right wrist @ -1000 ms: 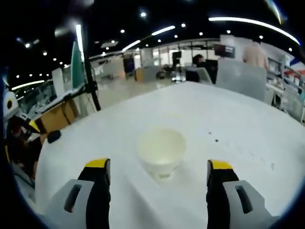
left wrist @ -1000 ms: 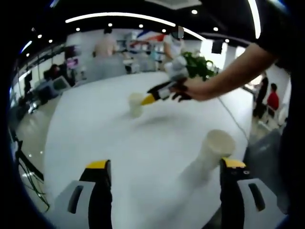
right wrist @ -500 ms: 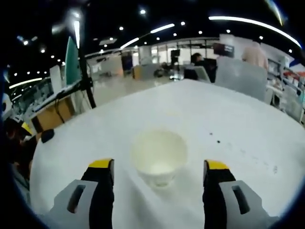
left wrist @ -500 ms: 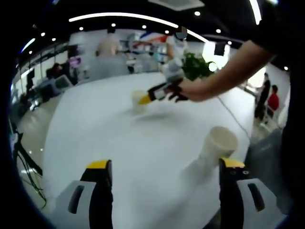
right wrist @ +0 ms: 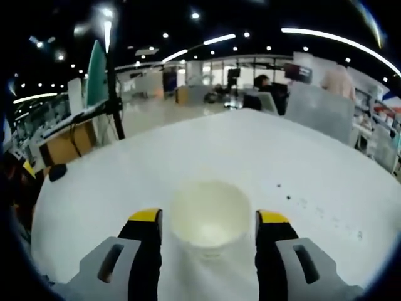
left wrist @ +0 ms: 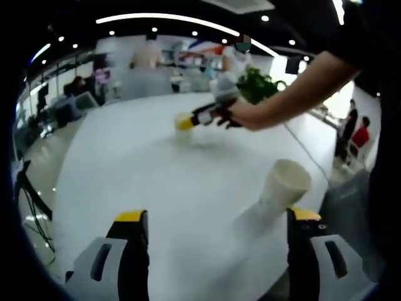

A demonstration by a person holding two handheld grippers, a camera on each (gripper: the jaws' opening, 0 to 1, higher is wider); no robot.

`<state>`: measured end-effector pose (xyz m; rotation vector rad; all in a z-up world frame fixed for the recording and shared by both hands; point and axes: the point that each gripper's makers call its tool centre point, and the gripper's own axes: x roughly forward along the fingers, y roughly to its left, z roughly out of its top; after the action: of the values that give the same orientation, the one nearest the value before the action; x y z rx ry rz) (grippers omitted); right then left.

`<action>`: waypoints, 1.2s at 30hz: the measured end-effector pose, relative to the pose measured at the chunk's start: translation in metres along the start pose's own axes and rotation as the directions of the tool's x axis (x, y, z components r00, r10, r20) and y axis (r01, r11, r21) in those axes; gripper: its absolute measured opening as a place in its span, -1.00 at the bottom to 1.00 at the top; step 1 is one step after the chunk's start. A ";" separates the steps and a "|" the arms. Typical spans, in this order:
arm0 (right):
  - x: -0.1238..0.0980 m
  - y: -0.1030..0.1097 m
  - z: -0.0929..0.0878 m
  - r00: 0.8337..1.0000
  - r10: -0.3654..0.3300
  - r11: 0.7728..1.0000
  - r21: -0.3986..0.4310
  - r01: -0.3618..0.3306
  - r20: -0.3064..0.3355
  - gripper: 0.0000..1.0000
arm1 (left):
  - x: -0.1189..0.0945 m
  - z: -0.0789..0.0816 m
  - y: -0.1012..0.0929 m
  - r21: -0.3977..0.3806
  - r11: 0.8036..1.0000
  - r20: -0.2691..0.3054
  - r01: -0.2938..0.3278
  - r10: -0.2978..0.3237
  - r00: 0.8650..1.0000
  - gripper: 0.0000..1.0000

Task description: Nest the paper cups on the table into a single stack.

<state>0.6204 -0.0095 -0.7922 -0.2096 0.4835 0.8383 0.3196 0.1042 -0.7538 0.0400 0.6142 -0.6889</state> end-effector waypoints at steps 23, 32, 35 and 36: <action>-0.025 0.020 0.011 0.999 0.047 0.999 0.009 -0.047 0.020 -0.15 | -0.009 0.006 -0.007 0.015 1.000 0.003 -0.003 0.003 1.000 0.80; -0.056 0.042 0.023 0.995 0.094 0.994 -0.052 -0.092 0.029 -0.16 | -0.012 0.018 -0.014 0.048 0.999 0.012 0.009 -0.009 1.000 0.77; -0.070 0.043 0.027 0.995 0.092 0.994 -0.060 -0.090 0.033 -0.17 | -0.015 0.020 -0.019 0.072 0.997 0.002 0.020 -0.020 1.000 0.78; -0.074 0.041 0.028 0.995 0.089 0.995 -0.056 -0.087 0.037 -0.17 | -0.016 0.021 -0.020 0.082 0.996 -0.001 0.023 -0.023 1.000 0.78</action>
<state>0.5565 -0.0212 -0.7309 -0.2225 0.4354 0.9412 0.3085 0.0931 -0.7246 0.1095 0.5868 -0.7362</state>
